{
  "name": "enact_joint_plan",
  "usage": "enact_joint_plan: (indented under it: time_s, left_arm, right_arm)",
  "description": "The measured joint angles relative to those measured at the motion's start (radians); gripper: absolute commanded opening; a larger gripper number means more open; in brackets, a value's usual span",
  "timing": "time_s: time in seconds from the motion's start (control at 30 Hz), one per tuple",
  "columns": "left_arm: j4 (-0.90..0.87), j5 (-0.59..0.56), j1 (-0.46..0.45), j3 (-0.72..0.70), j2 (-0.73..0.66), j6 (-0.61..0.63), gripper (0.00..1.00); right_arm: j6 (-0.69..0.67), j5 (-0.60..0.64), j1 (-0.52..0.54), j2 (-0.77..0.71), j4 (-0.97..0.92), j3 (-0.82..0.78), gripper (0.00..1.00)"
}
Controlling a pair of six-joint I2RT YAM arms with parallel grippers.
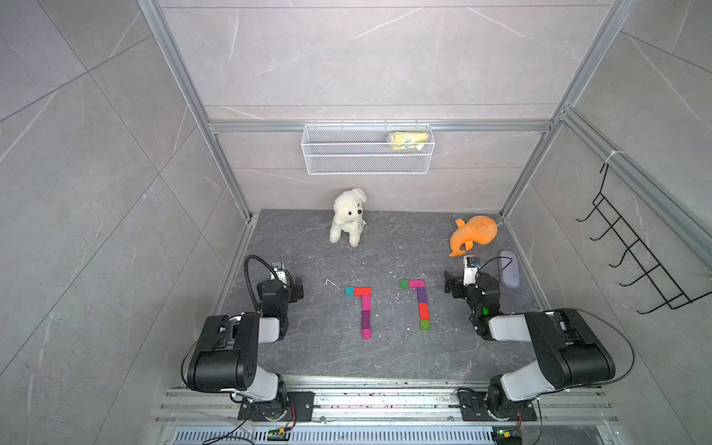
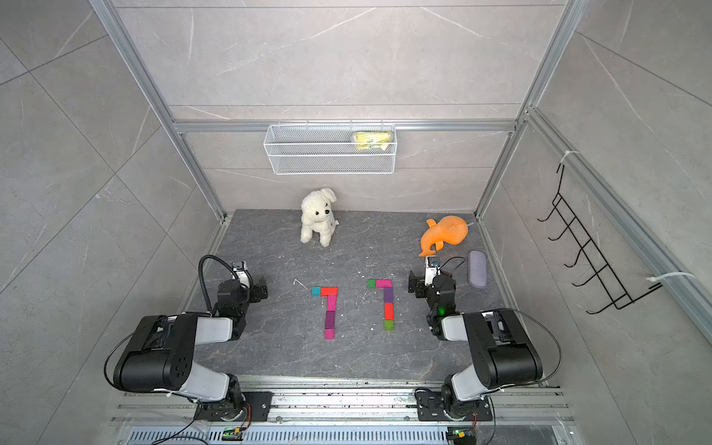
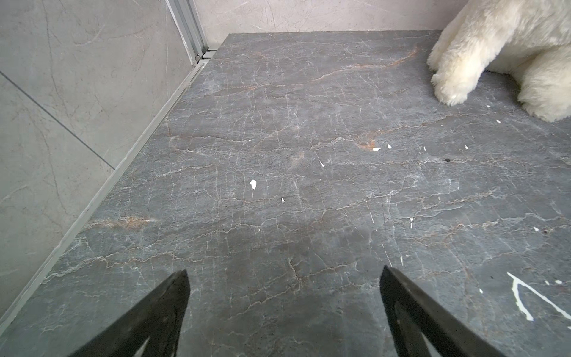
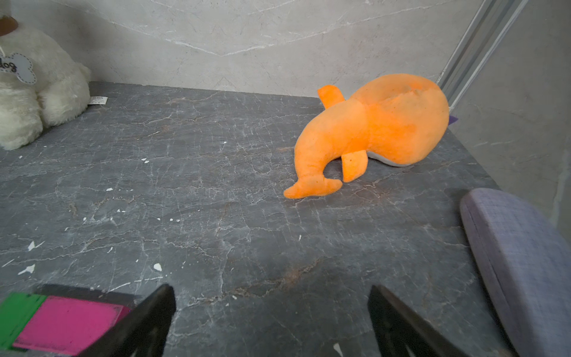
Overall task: Assemble the number 7 with building blocks
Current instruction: Reset both arms
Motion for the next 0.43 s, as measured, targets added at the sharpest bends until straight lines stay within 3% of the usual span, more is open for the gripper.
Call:
enact_joint_plan:
  time_s: [0.43]
  left_arm:
    - [0.000,0.000,0.000,0.000,0.000,0.000,1.00]
  right_arm:
    - [0.000,-0.019,0.000,0.000,0.000,0.000,1.00]
